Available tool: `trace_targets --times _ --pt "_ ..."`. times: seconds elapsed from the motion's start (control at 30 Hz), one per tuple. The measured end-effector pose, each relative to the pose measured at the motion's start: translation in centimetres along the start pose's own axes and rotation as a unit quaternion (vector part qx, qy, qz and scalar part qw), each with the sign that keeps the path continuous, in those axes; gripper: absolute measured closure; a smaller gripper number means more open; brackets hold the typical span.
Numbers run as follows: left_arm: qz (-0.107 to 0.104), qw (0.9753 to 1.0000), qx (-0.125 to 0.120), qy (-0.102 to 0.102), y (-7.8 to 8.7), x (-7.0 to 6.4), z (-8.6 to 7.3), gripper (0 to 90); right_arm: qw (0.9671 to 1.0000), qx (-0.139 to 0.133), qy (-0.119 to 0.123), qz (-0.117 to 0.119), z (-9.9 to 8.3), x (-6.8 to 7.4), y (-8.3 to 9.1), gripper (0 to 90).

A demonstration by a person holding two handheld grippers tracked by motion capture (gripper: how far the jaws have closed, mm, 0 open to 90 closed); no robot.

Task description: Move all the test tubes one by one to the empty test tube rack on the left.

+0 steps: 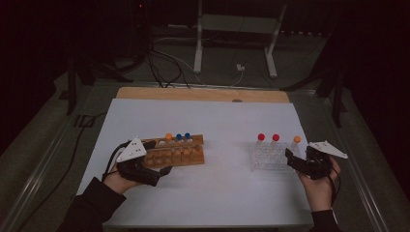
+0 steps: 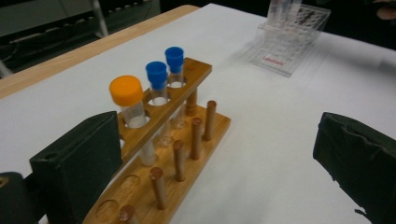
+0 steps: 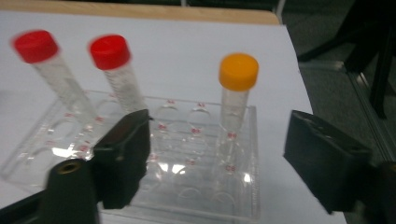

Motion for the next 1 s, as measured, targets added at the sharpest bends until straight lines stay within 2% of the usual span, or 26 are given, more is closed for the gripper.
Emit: trace_targets --times 0.03,0.1,0.17,0.27,0.3,0.37,0.6,1.0 --pt "0.002 1.0000 0.000 -0.001 0.0 0.0 0.0 2.0 1.0000 0.006 -0.002 -0.003 -0.1 -0.1 -0.2 25.4" --pt "-0.001 1.0000 0.000 -0.001 0.0 0.0 0.0 2.0 0.9999 0.015 -0.003 -0.007 -0.2 -0.2 -0.7 35.1" --pt "0.000 1.0000 0.000 -0.002 0.0 -0.1 0.0 2.0 0.9998 0.019 -0.009 -0.005 -0.2 -0.3 -1.1 41.2" --pt "-0.003 1.0000 0.001 -0.006 -0.2 -0.3 0.1 2.1 0.9996 0.022 -0.004 -0.017 -0.1 -0.4 -1.5 51.0" --pt "-0.005 1.0000 0.001 -0.007 -0.2 -0.4 0.1 2.0 0.9996 0.025 -0.007 -0.011 -0.1 -0.4 -1.7 52.9" --pt "-0.006 1.0000 0.002 -0.006 -0.3 -0.4 0.1 2.1 0.9995 0.025 -0.007 -0.015 0.1 -0.5 -2.0 56.2" --pt "-0.008 0.9999 0.007 -0.005 -0.4 -0.3 -0.1 2.1 0.9991 0.038 -0.002 -0.021 0.4 -0.6 -3.0 64.5" --pt "-0.005 1.0000 0.005 -0.005 -0.2 -0.2 0.0 2.0 0.9989 0.042 0.003 -0.019 0.8 -0.6 -3.7 66.9"
Point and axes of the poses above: each handheld gripper's, and its own axes: y roughly backward along the jaws, z roughly out of its top, x roughly to its left, the point moved 5 cm from there along -y, roughly forward along the jaws, and after that the axes turned 13 degrees about -z, right-handed, at the moved point
